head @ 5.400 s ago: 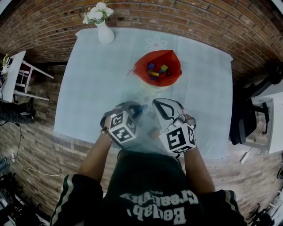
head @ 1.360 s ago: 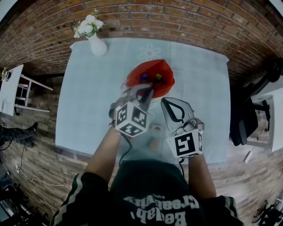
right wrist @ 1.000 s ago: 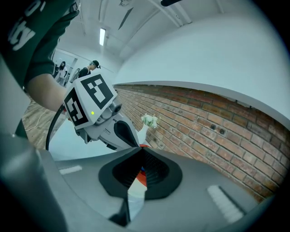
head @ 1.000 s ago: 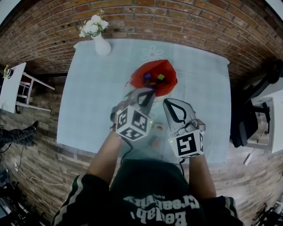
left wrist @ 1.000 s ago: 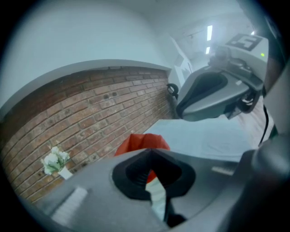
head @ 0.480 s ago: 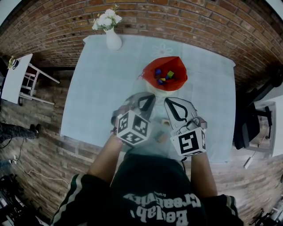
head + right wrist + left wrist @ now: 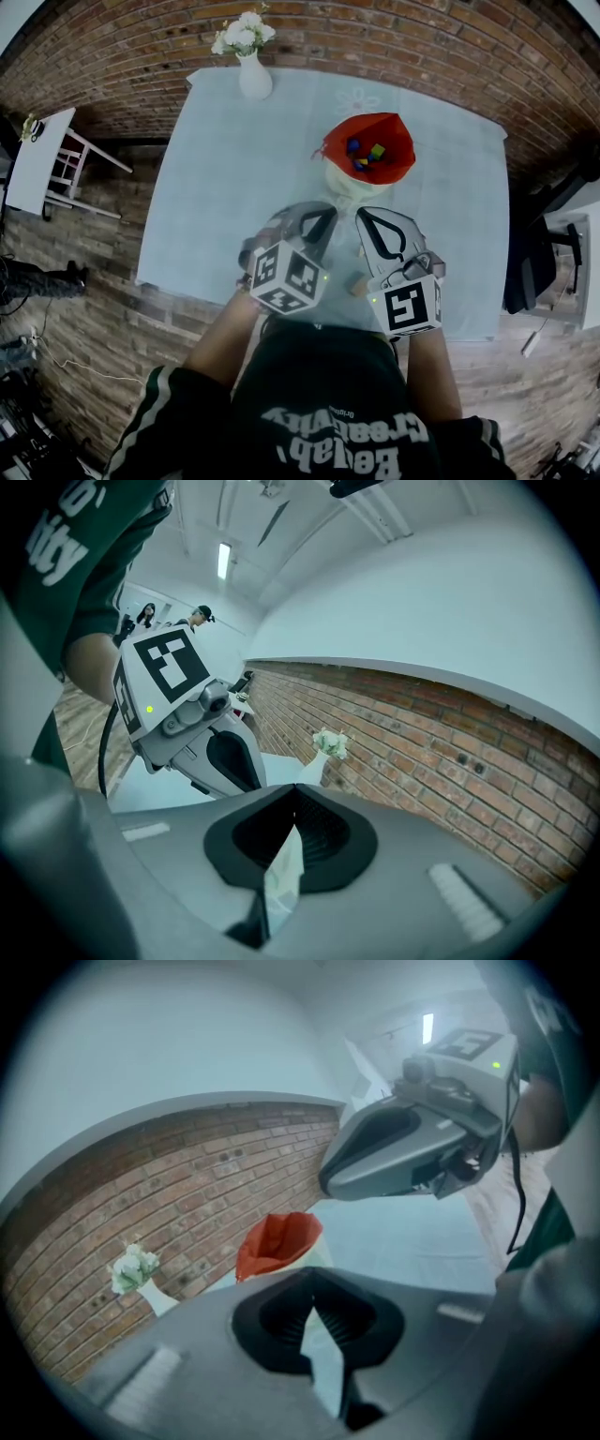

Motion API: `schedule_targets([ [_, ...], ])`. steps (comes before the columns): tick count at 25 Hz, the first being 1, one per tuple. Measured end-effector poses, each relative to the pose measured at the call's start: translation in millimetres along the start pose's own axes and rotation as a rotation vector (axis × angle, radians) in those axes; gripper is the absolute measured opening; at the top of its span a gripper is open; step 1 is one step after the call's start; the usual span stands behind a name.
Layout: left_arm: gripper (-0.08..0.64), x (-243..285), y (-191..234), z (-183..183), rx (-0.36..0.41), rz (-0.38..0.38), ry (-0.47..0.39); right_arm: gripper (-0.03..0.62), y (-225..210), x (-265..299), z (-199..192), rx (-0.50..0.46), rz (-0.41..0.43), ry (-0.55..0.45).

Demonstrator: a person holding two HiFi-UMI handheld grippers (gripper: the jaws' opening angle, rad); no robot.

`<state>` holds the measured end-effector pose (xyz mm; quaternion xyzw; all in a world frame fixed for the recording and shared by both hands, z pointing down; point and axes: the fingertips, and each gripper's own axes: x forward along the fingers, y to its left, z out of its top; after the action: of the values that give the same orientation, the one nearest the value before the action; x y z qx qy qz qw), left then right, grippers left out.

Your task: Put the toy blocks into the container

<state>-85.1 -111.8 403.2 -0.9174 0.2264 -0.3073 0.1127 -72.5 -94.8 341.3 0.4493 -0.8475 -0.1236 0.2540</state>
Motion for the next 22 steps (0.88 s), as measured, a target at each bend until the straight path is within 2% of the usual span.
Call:
schedule_targets([
  [10, 0.003, -14, -3, -9, -0.035, 0.016, 0.014, 0.006, 22, 1, 2, -0.019, 0.05, -0.006],
  [22, 0.003, -13, -40, -17, -0.096, 0.056, 0.101, 0.006, 34, -25, -24, 0.008, 0.149, -0.035],
])
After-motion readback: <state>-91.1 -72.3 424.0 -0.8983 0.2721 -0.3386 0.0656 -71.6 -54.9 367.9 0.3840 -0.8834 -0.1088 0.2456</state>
